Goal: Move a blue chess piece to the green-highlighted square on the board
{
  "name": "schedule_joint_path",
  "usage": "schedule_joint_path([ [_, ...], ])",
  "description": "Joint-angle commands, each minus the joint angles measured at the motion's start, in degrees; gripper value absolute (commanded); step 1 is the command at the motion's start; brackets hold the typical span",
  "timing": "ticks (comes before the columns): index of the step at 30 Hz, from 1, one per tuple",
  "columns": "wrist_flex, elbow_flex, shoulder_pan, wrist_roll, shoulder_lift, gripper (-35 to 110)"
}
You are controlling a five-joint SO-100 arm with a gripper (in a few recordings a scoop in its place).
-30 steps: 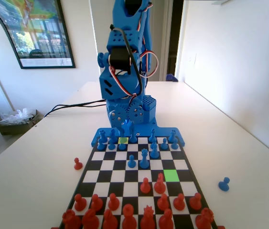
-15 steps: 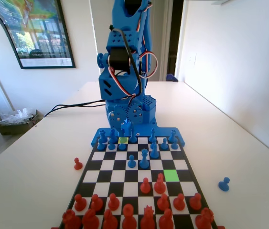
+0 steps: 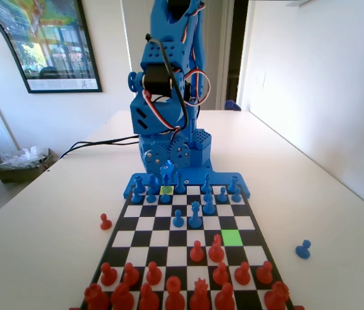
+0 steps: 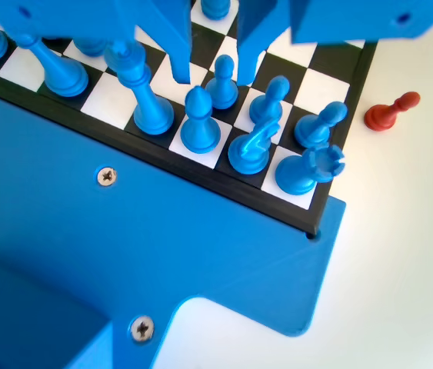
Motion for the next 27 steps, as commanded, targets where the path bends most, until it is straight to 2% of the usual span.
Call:
schedule_joint_path([
  [1, 0.26, -0.79, -0.09, 0.26, 1.05, 9],
  [27, -3.69, 4.39, 1.05, -3.34, 1.41, 9],
])
